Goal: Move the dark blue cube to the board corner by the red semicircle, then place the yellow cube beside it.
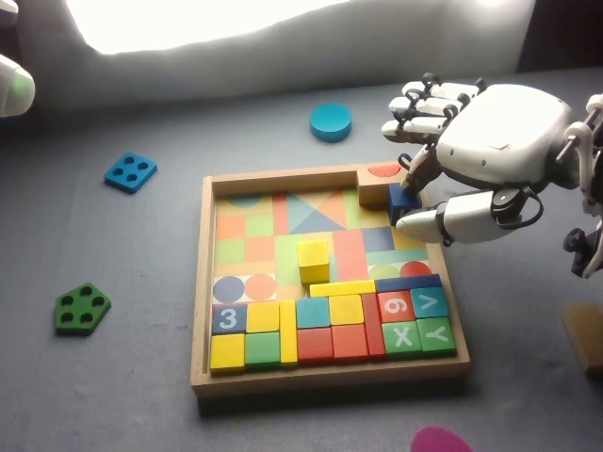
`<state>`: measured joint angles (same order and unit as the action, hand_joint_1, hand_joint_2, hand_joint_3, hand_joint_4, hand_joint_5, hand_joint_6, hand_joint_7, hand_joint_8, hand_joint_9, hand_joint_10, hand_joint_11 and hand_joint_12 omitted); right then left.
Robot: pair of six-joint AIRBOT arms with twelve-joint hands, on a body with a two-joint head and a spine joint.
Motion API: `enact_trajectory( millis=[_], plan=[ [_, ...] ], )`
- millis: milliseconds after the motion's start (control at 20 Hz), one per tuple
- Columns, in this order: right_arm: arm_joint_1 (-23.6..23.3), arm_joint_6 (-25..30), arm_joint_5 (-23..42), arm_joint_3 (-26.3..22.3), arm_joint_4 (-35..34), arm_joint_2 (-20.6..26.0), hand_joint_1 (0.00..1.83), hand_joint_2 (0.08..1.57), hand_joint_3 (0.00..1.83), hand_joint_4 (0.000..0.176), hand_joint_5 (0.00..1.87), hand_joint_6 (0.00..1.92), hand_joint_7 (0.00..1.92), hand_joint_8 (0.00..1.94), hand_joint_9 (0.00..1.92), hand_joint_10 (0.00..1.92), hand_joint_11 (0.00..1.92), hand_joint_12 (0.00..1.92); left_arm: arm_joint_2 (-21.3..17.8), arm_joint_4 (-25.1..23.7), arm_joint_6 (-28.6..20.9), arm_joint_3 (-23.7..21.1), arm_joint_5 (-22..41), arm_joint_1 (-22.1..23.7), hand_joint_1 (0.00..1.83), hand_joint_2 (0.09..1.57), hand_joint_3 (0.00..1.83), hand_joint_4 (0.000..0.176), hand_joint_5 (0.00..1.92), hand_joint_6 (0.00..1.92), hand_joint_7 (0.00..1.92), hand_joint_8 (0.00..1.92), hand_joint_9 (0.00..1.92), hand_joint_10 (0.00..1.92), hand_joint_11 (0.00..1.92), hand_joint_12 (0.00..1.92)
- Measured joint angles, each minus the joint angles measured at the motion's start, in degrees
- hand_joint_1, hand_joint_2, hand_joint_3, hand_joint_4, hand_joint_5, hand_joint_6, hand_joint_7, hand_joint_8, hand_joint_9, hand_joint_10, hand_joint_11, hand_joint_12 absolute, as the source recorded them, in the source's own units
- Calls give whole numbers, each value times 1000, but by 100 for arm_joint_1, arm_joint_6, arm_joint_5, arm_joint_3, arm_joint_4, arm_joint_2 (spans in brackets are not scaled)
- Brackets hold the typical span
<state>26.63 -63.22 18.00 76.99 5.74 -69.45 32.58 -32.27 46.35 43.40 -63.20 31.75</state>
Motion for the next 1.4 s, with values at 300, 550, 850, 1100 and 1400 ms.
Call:
enact_trajectory(
  millis=[300, 550, 850, 1100, 1400],
  plan=[
    [-162, -120, -146, -24, -328, 66, 9, 1193, 2, 0, 904, 12, 201, 1, 23, 4, 0, 0, 0, 2, -2, 0, 20, 0, 0, 1255, 0, 16, 80, 2, 53, 2, 53, 3, 0, 394],
    [-315, -138, 234, 2, -640, 144, 3, 1187, 0, 0, 913, 14, 221, 8, 42, 11, 0, 0, 0, 13, -2, -2, 31, 0, 0, 1255, 0, 18, 101, 7, 74, 6, 72, 7, 0, 449],
    [-358, -133, 632, -317, -501, 114, 3, 1189, 0, 0, 917, 13, 223, 7, 40, 8, 0, 0, 0, -35, -2, 0, 26, -2, 0, 1250, 0, 15, 102, 2, 69, 0, 64, 1, 0, 434],
    [-365, -55, 527, -772, -109, 72, 9, 1187, 0, 0, 918, 10, 228, 5, 45, 9, 0, 0, 0, -37, 0, 0, 26, 0, 0, 1252, 0, 18, 93, 0, 59, 0, 61, 0, 0, 428],
    [-278, 15, 243, -815, -79, -162, 14, 1185, 0, 0, 917, 7, 217, 4, 26, 5, 0, 0, 0, -31, -2, 7, 28, 0, 0, 1258, 3, 12, 97, 5, 64, 2, 59, 2, 0, 386]
  ],
)
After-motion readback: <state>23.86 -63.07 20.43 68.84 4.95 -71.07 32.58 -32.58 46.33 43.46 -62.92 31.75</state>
